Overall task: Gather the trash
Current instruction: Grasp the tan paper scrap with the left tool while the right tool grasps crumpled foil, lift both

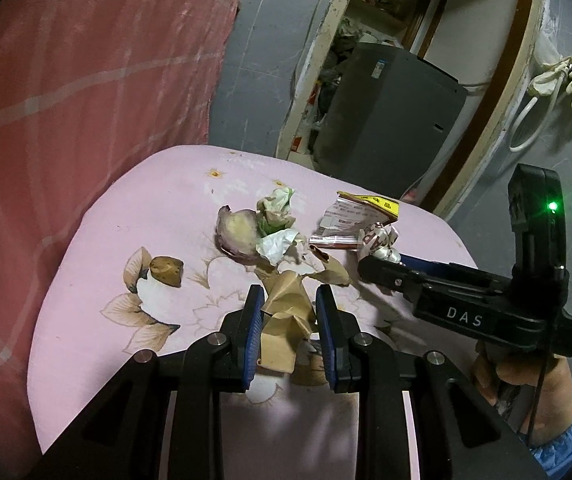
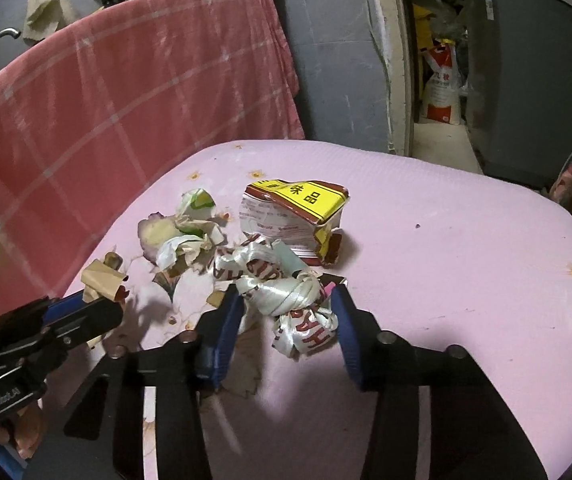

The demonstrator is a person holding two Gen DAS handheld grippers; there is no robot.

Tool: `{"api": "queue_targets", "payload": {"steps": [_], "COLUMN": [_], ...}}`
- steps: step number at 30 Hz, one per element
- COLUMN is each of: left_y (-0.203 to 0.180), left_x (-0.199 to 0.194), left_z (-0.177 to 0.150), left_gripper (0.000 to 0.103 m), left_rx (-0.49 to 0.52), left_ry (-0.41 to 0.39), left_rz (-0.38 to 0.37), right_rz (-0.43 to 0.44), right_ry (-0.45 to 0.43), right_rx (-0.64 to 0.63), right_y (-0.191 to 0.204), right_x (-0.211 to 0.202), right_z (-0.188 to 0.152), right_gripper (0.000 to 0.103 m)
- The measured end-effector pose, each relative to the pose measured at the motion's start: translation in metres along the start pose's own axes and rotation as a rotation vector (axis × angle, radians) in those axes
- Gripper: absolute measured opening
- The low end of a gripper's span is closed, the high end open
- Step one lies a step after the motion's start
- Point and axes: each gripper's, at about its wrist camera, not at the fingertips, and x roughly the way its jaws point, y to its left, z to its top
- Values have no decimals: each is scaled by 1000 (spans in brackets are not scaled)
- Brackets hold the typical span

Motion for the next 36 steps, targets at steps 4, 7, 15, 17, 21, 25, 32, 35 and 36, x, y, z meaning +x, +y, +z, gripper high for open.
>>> {"api": "queue_targets", "payload": {"steps": [4,7,15,17,21,25,32,35,36], "left_y": [-2,-7,-36,-46,-74,-106,-168,-191,-201], "left_x": [-2,-6,-31,-39,-55,-62,-50,-40,-34], "left_z": [-1,-3,2,4,9,14,16,16,16], "left_gripper": [22,22,22,22,22,22,22,22,22], "left_rx": [-1,12,44,55,97,143,212,235,245], "left_ry": [-11,-35,-181,-227,-331,-398,-416,-404,-398], "left_rz": [-6,-12,-62,-80,-116,-154,-240,-279,-293], "right_rz": [-6,-5,-38,-62,-122,-180,-309,-374,-395], "right_ry": [-23,-88,-365,-435,-545,-612,-701,-734,-740], "right_rx": [-11,-8,-13,-20,-31,-26,43,97,115], "right_y": [3,3,5,6,4,-1,-36,-57,-65], "right_x": [-6,-21,-95,-118,-157,-187,-228,-245,-251], "right_z": [-5,-13,-36,-40,-44,-50,-70,-79,-82], "right_gripper": [34,34,34,34,34,34,34,35,35]}}
